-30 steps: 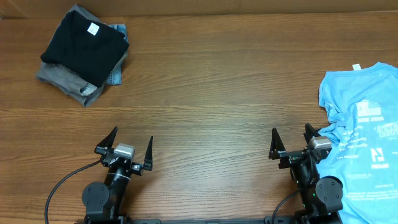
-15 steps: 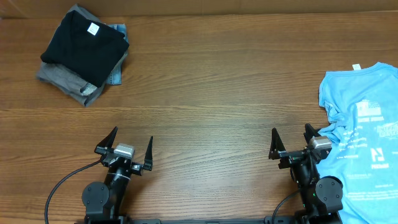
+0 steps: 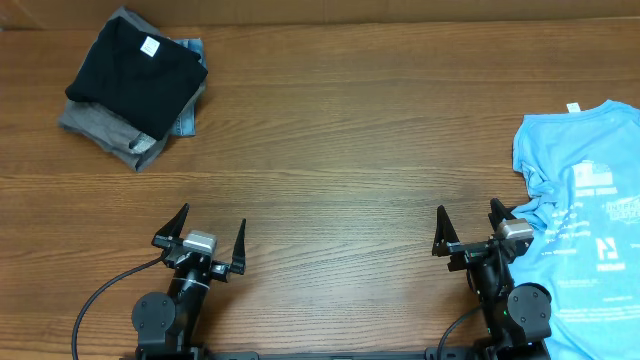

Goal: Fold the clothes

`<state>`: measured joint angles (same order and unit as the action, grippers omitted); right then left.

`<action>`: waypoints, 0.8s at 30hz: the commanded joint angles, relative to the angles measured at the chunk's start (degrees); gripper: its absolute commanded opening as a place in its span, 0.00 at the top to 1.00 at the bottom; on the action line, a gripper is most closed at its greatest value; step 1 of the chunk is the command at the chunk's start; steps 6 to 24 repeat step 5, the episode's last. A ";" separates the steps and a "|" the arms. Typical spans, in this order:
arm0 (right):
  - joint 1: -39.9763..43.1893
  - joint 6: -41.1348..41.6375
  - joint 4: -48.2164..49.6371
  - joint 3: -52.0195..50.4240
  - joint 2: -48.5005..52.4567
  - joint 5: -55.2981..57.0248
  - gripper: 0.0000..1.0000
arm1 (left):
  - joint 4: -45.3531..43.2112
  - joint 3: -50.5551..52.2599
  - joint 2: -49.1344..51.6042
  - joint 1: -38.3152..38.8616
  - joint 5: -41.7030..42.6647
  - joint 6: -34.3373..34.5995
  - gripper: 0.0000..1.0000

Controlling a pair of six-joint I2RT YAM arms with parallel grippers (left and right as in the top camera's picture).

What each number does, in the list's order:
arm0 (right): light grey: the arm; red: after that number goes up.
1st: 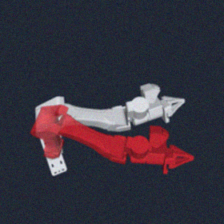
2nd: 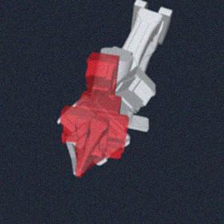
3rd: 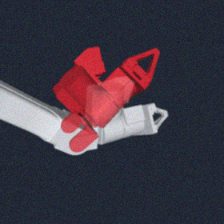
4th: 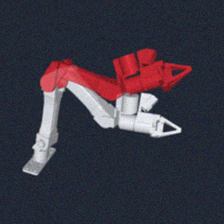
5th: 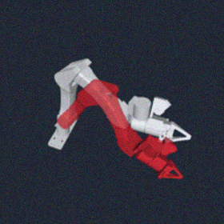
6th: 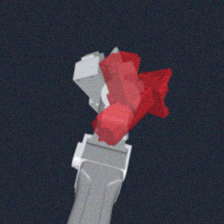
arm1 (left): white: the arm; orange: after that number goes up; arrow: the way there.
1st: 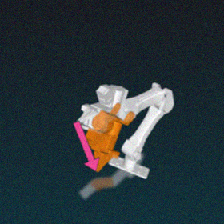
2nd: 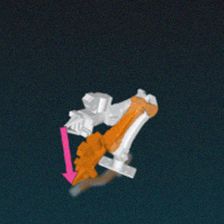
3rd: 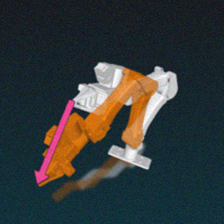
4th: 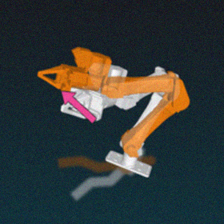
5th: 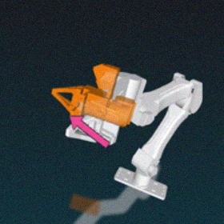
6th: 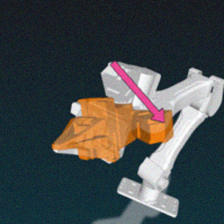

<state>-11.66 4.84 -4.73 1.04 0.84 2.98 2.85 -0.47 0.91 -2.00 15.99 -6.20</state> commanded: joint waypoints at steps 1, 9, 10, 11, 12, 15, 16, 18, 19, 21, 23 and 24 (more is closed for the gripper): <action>0.17 -0.17 0.22 -0.57 -0.57 -0.13 0.00 | 0.04 0.20 -0.22 -0.33 -0.52 -0.02 0.00; 0.17 -0.17 0.22 -0.59 -0.57 -0.15 0.00 | 0.04 0.20 -0.22 -0.33 -0.52 0.00 0.00; 0.17 -0.17 0.22 -0.59 -0.57 -0.15 0.00 | 0.04 0.20 -0.22 -0.33 -0.52 0.00 0.00; 0.17 -0.17 0.22 -0.59 -0.57 -0.15 0.00 | 0.04 0.20 -0.22 -0.33 -0.52 0.00 0.00; 0.17 -0.17 0.22 -0.59 -0.57 -0.15 0.00 | 0.04 0.20 -0.22 -0.33 -0.52 0.00 0.00; 0.17 -0.17 0.22 -0.59 -0.57 -0.15 0.00 | 0.04 0.20 -0.22 -0.33 -0.52 0.00 0.00; 0.17 -0.17 0.22 -0.59 -0.57 -0.15 0.00 | 0.04 0.20 -0.22 -0.33 -0.52 0.00 0.00; 0.17 -0.17 0.22 -0.59 -0.57 -0.15 0.00 | 0.04 0.20 -0.22 -0.33 -0.52 0.00 0.00; 0.17 -0.17 0.22 -0.59 -0.57 -0.15 0.00 | 0.04 0.20 -0.22 -0.33 -0.52 0.00 0.00; 0.17 -0.17 0.22 -0.59 -0.57 -0.15 0.00 | 0.04 0.20 -0.22 -0.33 -0.52 0.00 0.00; 0.17 -0.17 0.22 -0.59 -0.57 -0.15 0.00 | 0.04 0.20 -0.22 -0.33 -0.52 0.00 0.00; 0.17 -0.17 0.22 -0.59 -0.57 -0.15 0.00 | 0.04 0.20 -0.22 -0.33 -0.52 0.00 0.00</action>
